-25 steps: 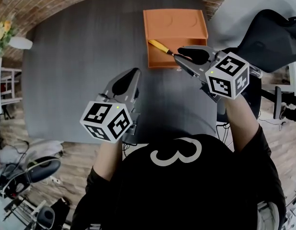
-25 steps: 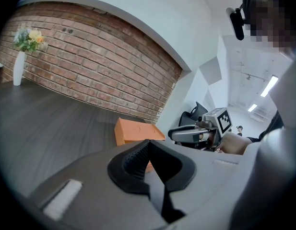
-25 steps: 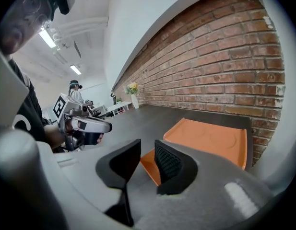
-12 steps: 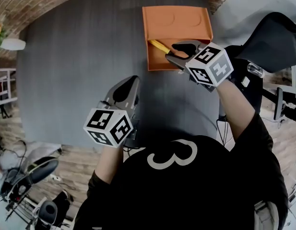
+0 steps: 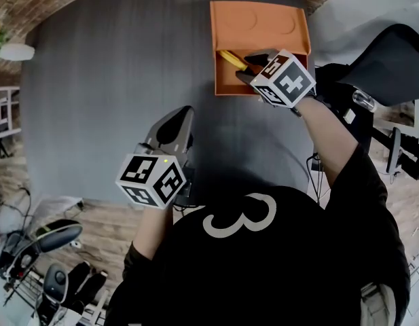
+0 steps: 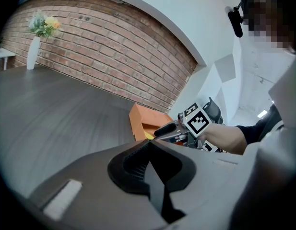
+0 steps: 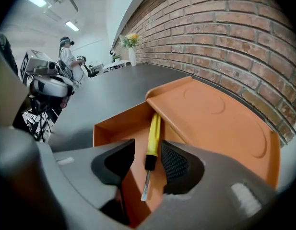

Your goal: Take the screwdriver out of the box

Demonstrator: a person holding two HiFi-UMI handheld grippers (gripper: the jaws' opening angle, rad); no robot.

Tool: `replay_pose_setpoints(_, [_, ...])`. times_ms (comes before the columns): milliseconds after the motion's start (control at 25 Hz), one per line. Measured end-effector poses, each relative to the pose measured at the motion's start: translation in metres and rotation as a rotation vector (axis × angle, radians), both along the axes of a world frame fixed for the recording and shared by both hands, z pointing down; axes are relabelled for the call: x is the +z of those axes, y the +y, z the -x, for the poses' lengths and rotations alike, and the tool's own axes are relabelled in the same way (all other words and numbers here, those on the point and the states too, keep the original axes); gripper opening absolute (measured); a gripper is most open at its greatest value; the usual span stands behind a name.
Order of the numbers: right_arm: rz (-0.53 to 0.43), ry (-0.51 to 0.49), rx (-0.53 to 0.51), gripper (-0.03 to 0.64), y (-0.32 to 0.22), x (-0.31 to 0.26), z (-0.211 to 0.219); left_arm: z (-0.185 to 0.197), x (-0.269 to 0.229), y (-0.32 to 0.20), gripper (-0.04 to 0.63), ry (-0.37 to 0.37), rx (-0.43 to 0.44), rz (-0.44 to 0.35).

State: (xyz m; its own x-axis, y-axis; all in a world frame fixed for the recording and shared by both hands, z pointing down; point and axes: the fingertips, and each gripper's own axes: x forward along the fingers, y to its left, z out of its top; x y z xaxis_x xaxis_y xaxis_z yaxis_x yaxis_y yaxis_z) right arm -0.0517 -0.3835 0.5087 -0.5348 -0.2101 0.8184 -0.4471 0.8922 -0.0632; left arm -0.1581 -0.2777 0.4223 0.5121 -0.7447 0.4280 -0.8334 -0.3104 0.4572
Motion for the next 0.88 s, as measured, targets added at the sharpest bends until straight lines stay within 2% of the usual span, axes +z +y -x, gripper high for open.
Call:
replay_pose_setpoints(360, [-0.002, 0.113, -0.048, 0.117, 0.000, 0.023, -0.001, 0.004, -0.001, 0.000, 0.015, -0.004, -0.016, -0.003])
replay_pose_setpoints(880, [-0.006, 0.115, -0.036, 0.081, -0.004, 0.023, -0.004, 0.002, -0.002, 0.003, 0.015, -0.007, -0.010, -0.005])
